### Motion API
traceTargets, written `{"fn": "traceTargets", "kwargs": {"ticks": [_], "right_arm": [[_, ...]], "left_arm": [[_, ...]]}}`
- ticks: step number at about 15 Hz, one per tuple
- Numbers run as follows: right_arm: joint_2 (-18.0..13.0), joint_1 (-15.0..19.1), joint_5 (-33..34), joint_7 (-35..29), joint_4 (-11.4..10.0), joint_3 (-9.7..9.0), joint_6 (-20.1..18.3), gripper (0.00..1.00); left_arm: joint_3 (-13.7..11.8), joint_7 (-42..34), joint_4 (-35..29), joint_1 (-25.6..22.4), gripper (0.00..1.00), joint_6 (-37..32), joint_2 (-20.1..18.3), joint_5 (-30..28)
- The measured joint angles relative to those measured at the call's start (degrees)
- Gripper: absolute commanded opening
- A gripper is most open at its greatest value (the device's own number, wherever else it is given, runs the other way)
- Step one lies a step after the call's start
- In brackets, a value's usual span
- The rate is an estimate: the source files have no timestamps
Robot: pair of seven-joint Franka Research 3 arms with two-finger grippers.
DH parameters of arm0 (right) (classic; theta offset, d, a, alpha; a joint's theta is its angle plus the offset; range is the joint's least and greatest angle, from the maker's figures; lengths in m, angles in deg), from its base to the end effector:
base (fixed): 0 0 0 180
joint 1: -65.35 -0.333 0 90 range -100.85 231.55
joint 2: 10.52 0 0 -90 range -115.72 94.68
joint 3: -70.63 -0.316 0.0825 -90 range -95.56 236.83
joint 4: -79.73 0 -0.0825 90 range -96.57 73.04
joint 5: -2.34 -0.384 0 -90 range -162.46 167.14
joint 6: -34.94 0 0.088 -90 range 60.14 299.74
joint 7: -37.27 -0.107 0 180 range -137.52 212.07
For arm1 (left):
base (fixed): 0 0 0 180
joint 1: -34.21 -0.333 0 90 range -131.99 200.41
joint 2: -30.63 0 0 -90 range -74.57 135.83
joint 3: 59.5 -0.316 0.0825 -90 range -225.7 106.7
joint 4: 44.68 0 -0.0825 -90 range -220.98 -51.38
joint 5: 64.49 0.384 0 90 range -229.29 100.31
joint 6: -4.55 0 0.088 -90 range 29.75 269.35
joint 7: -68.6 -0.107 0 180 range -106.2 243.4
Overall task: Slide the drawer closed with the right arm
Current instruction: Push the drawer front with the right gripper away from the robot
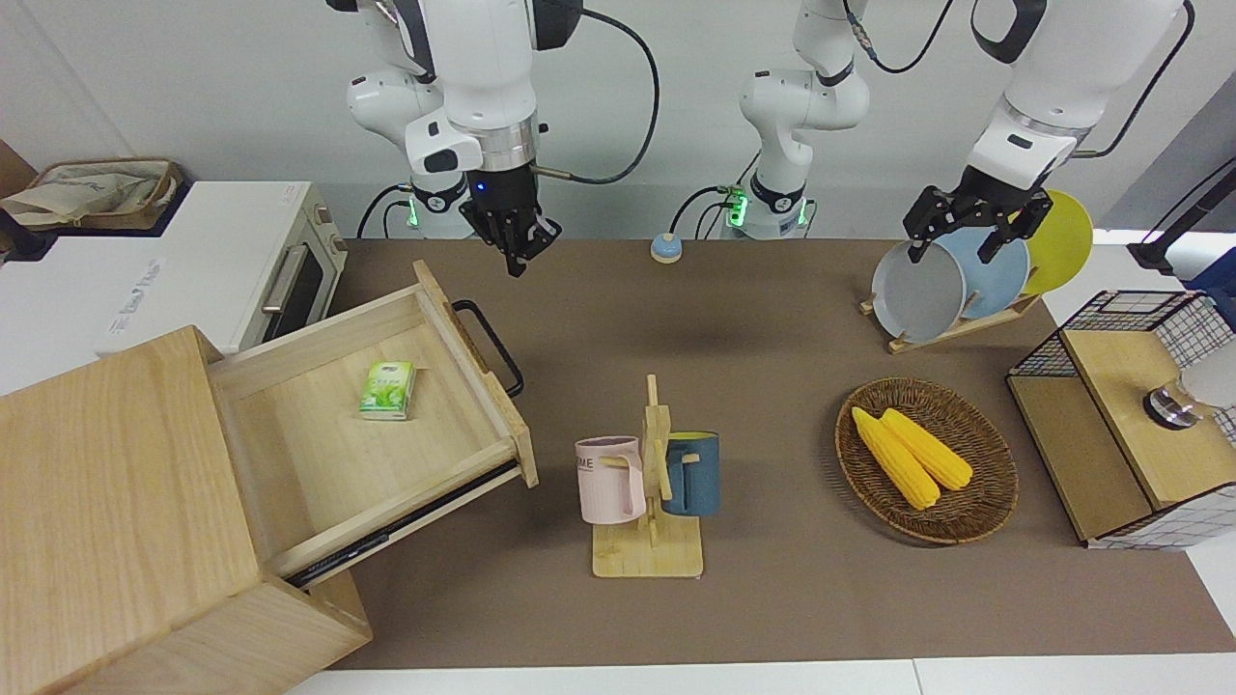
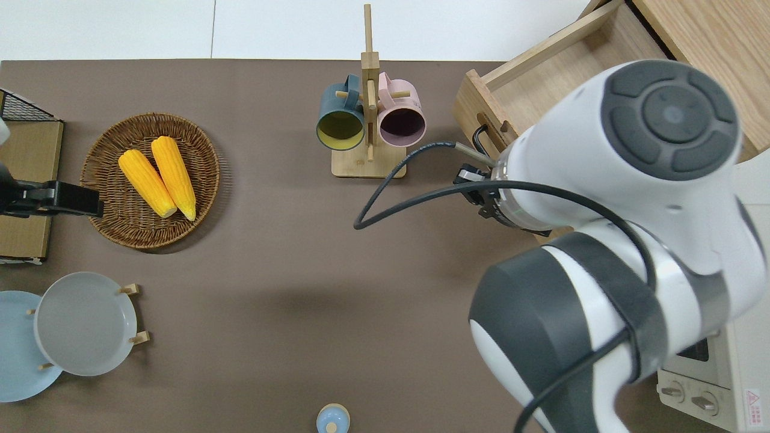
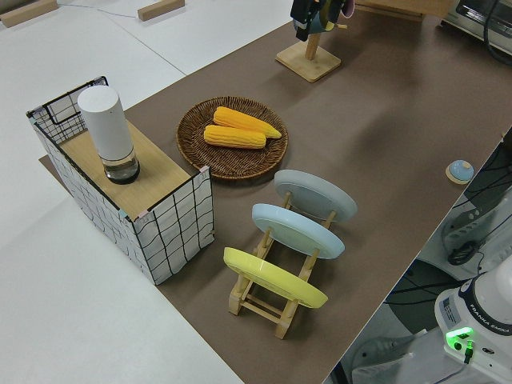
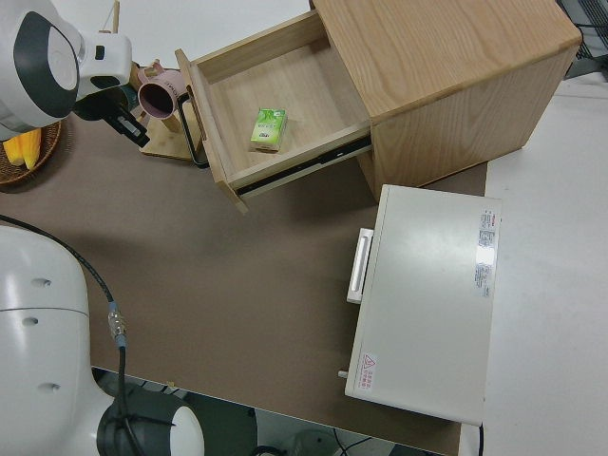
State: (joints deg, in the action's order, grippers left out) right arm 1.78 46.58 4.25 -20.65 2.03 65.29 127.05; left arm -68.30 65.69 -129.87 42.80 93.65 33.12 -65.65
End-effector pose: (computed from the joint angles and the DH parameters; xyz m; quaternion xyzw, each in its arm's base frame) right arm 0.5733 0.2454 0.6035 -0.9563 0.2916 -0.0187 0.0073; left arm 0.5670 -0.0022 0.6386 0.9996 -0.0240 0.0128 0.0064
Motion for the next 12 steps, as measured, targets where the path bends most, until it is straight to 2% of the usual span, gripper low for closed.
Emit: {"fn": "traceTargets", "kwargs": {"ticks": [5, 9, 12], "right_arm": [[4.91, -0.42, 0.04, -12.25, 0.01, 0.09, 3.98, 0.0], [8.35, -0.98, 0.04, -20.44, 0.0, 0.11, 4.56, 0.0], [9.79, -1.42, 0.04, -23.75, 0.02, 0.12, 4.75, 0.0]], "left_arm": [[0.0, 0.0, 0.0, 0.0, 1.0, 0.0, 0.0, 0.0], [0.0, 0.0, 0.0, 0.0, 1.0, 0.0, 0.0, 0.0], [0.0, 0.0, 0.0, 0.0, 1.0, 0.0, 0.0, 0.0]]}}
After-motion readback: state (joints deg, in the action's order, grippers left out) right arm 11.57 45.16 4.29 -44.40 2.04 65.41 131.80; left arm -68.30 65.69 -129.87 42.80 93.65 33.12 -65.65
